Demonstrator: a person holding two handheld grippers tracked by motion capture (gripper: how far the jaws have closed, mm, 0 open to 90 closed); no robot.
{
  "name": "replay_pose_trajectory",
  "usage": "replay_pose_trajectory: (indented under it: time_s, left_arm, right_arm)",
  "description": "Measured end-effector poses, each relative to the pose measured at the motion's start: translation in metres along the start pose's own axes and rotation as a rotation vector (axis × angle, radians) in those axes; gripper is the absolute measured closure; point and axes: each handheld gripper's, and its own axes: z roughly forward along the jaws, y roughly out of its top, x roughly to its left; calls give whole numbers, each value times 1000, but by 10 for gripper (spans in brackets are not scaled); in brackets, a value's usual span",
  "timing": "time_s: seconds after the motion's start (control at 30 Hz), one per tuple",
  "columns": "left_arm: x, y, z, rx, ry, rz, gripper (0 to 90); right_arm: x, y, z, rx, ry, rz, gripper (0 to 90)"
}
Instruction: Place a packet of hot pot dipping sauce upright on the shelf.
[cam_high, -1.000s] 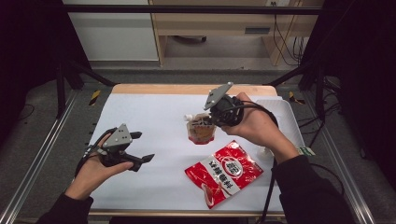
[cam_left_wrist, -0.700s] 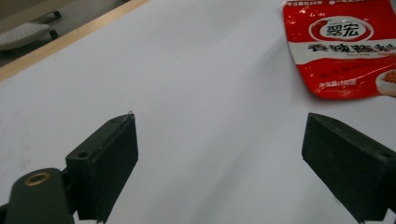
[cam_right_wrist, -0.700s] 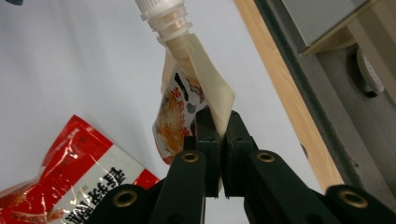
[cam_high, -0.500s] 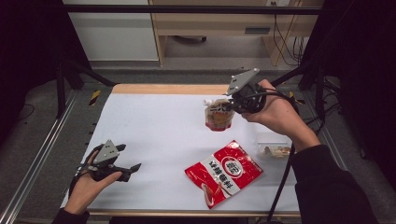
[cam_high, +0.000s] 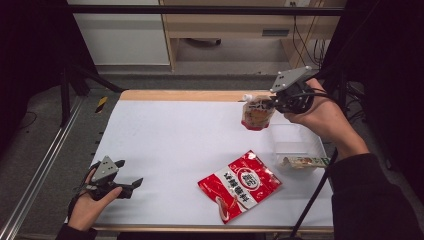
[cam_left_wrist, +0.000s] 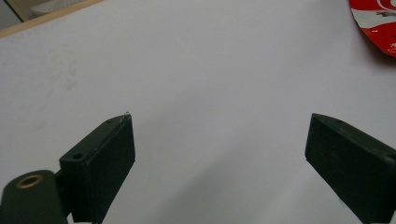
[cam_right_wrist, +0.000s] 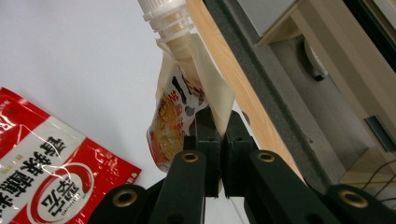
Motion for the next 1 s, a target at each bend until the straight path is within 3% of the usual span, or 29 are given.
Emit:
replay_pose_trajectory:
  time_s: [0.37,0.6,1.0]
  left_arm:
    - [4,-3,3,19,10,-5,83]
    - [7,-4,3,23,19,-14,82]
    - [7,-4,3,22,12,-15,82]
  right_arm:
    - [-4,-49,-16,31,-25,53,881]
    - [3,-79,-14,53,-9,74,881]
    - [5,-113,-11,86,-3,126,881]
